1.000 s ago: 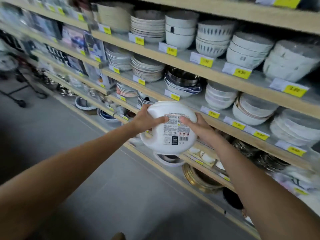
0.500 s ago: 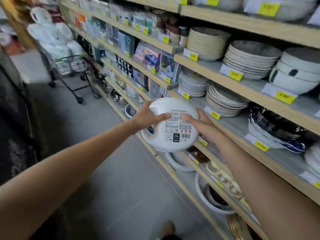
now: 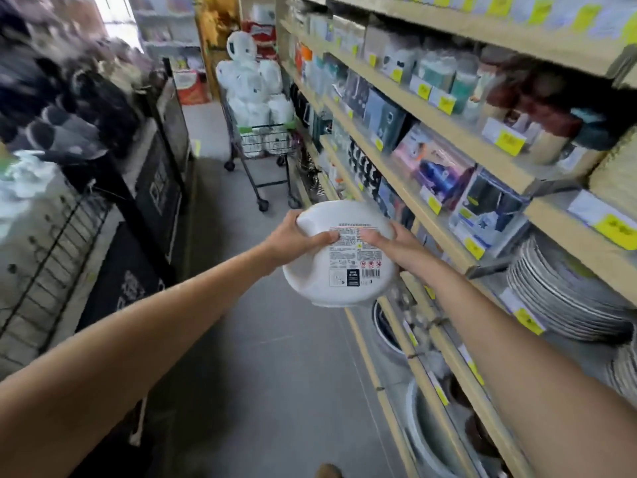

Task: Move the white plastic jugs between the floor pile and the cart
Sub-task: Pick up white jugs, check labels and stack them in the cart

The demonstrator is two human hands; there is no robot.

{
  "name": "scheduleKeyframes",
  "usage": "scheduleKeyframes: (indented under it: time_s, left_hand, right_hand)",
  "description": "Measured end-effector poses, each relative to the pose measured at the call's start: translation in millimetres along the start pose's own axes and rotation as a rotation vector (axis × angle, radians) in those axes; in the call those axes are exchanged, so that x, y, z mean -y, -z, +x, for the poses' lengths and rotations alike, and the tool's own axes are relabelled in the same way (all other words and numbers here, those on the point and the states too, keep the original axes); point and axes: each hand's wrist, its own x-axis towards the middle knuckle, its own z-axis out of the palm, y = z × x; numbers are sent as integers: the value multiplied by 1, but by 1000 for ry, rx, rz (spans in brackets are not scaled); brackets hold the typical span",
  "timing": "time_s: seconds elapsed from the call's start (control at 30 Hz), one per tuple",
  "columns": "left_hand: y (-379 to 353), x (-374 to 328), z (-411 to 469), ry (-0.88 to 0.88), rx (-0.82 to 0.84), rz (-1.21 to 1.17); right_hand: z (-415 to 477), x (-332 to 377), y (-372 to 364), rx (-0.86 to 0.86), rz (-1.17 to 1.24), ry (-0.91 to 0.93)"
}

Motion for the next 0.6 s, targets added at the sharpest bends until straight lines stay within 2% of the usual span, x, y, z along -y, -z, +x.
scheduleKeyframes:
  time_s: [0.2,0.4,0.6]
  left_hand:
    - [63,2,79,43,-134,-23]
    - [125,20,167,57,-214,-49]
    - [205,30,293,48,-233,-62]
  right_hand:
    - [115,45,-33,170,-67,60]
    - [227,72,-75,269,-100,83]
    - [365,112,-121,255,-126,105]
